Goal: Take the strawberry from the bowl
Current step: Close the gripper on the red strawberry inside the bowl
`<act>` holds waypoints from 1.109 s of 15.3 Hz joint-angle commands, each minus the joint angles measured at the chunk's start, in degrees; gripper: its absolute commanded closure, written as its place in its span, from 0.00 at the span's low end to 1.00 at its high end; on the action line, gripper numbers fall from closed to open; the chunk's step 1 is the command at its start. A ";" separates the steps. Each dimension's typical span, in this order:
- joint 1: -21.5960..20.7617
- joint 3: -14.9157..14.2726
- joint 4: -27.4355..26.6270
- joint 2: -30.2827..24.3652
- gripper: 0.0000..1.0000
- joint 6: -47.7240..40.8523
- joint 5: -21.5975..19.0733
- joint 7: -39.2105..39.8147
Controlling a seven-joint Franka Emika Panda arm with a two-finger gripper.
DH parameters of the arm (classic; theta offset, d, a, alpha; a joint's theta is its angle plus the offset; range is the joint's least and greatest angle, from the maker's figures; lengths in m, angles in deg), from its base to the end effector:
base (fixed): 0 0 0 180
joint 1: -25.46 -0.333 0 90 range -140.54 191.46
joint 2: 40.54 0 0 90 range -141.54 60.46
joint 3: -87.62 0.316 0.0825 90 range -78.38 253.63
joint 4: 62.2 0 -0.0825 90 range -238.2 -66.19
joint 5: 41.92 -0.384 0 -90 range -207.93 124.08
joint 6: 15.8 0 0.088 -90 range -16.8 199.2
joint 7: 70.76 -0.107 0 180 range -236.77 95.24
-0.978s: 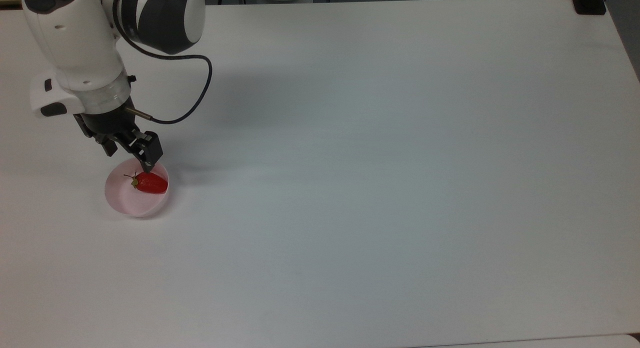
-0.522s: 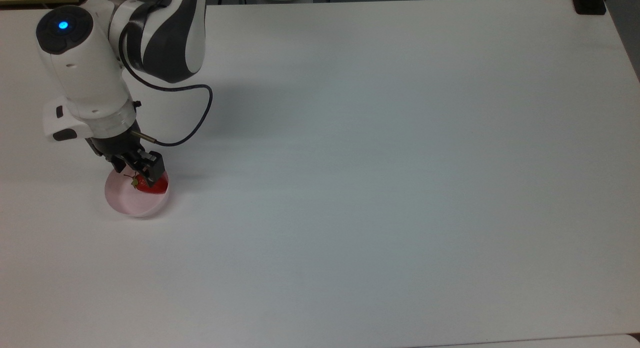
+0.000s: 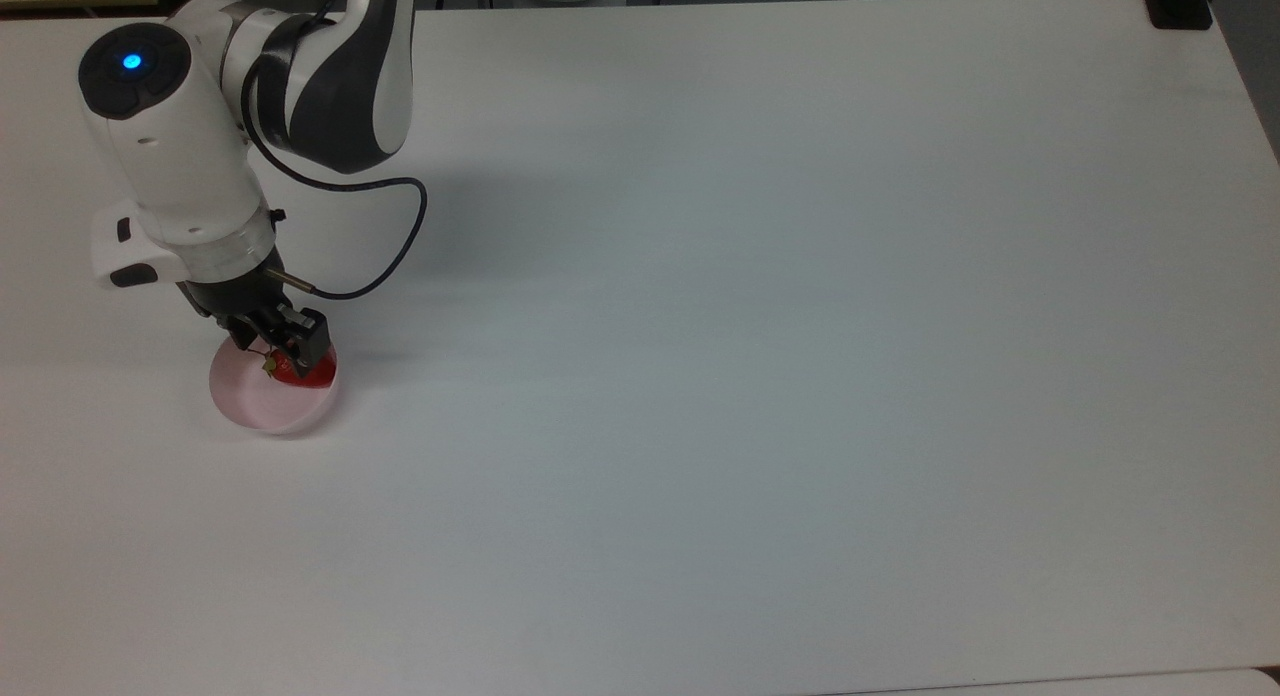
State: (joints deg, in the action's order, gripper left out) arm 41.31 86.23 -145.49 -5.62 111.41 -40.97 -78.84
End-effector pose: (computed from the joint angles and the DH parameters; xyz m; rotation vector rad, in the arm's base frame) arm 0.6976 -0.2135 0.3443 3.0221 -0.6559 0.2394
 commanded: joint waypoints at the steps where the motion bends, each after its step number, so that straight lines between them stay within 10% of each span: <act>1: -0.82 -0.10 -0.11 0.76 0.32 0.58 1.42 -1.15; 17: -1.61 0.08 0.33 1.47 0.61 1.02 1.86 -4.31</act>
State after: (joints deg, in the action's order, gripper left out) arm 40.22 86.40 -144.47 -4.24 111.87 -39.69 -80.66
